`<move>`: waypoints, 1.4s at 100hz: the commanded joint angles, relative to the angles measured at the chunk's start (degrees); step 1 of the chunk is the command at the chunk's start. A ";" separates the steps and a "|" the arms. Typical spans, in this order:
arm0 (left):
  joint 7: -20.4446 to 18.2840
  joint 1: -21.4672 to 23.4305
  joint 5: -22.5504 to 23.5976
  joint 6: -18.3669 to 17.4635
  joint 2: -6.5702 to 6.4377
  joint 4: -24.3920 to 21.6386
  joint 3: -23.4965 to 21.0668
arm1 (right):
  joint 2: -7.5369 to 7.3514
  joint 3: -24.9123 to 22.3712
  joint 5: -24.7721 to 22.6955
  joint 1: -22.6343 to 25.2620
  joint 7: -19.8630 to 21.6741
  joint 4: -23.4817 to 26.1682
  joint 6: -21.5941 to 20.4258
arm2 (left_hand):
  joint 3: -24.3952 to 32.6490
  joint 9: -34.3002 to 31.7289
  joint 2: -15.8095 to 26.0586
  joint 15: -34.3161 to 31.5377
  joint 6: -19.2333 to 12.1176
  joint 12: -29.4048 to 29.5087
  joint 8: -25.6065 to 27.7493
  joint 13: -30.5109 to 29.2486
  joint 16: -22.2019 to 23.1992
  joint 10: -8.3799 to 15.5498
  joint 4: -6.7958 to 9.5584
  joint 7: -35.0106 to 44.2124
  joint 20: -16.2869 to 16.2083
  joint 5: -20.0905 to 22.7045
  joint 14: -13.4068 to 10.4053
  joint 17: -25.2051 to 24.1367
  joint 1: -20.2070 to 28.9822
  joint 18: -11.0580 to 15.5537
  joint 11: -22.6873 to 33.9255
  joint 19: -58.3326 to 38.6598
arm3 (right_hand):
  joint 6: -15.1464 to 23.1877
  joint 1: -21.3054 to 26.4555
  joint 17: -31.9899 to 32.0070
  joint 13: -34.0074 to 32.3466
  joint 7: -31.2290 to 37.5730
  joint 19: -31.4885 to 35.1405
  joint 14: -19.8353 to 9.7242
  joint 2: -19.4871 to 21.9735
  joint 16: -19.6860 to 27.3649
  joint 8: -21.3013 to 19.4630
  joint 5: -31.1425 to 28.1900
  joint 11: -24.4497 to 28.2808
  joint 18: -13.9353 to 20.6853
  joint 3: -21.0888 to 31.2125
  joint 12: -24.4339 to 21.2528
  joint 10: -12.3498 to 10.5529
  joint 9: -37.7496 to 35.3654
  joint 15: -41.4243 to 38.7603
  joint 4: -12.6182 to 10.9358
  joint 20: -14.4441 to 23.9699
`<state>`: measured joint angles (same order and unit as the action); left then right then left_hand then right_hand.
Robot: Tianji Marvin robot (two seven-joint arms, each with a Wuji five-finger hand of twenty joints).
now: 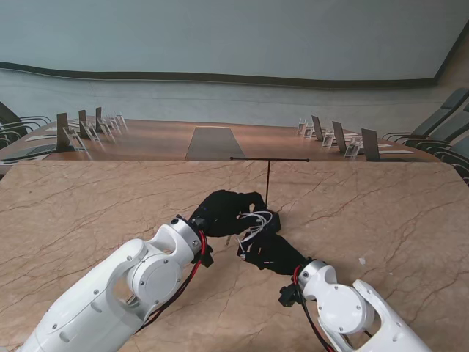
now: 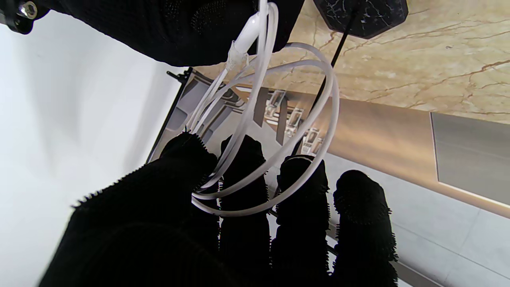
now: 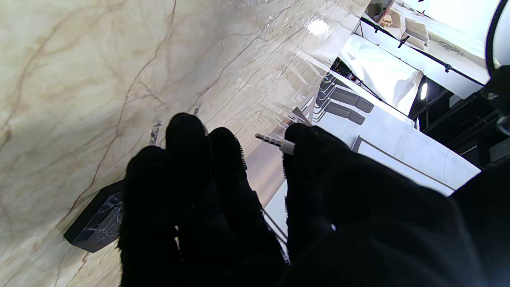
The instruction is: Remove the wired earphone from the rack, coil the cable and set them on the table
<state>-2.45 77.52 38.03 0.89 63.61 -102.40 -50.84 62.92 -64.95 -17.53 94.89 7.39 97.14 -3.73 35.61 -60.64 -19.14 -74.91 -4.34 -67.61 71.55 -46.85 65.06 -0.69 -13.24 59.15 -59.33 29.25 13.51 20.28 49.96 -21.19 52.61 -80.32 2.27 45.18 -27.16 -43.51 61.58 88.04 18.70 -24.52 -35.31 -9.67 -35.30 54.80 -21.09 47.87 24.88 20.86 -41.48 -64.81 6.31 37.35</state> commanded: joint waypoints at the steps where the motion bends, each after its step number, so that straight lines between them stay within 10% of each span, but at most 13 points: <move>1: -0.02 0.40 0.04 0.14 0.08 -0.40 -0.09 | 0.08 -0.02 0.04 0.22 0.21 0.48 -0.11 | 0.67 -0.03 1.00 -0.36 -1.81 0.92 2.02 1.23 0.01 -0.53 2.79 5.97 0.24 2.85 0.77 -0.89 2.69 -0.68 1.68 -0.48 | 4.04 1.28 -1.04 -3.36 2.93 2.80 3.92 -2.15 0.14 -4.18 -4.52 0.08 0.84 4.68 -1.50 0.44 -2.88 -0.97 -1.52 -0.10; 36: 0.28 0.39 0.72 -0.85 0.01 -0.27 -1.03 | -0.49 -0.68 -0.72 0.46 2.27 0.74 -0.18 | 0.85 1.21 0.59 2.96 -1.65 2.73 1.69 3.30 -0.95 -1.10 2.70 5.69 2.20 3.04 0.98 -2.82 2.91 0.19 -0.72 1.70 | 5.12 -0.73 -5.36 -9.36 -0.13 4.83 6.18 -8.54 0.11 -14.97 -15.79 -0.20 -3.04 14.89 -3.34 1.23 -11.55 -1.64 -4.09 0.62; 140: 0.85 0.76 0.95 -1.63 0.02 -0.11 -2.40 | -1.34 -1.95 -3.27 2.33 5.22 1.33 3.47 | 1.33 1.16 0.24 4.07 -1.18 3.27 0.52 3.67 -1.61 -1.06 2.36 5.86 4.03 3.53 0.94 -3.21 3.00 0.44 -0.71 1.87 | 3.13 -2.18 -8.82 -13.43 -1.25 6.27 8.01 -12.68 -0.20 -16.46 -19.60 0.63 -6.46 21.19 -2.42 3.63 -15.18 -3.12 -4.33 1.58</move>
<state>-1.62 77.96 39.09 -0.59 63.47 -102.28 -53.08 61.62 -67.00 -20.56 96.59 12.32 98.11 -0.66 35.45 -60.47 -19.19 -70.94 -3.96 -64.28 71.40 -43.93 63.60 -1.19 -13.27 59.15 -55.60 29.74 13.53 18.07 50.01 -20.95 52.11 -78.25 2.00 41.98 -35.75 -53.74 55.10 91.60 21.09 -36.95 -35.30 -23.42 -48.33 54.67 -28.43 63.74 22.03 21.72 -54.73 -64.87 5.70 38.05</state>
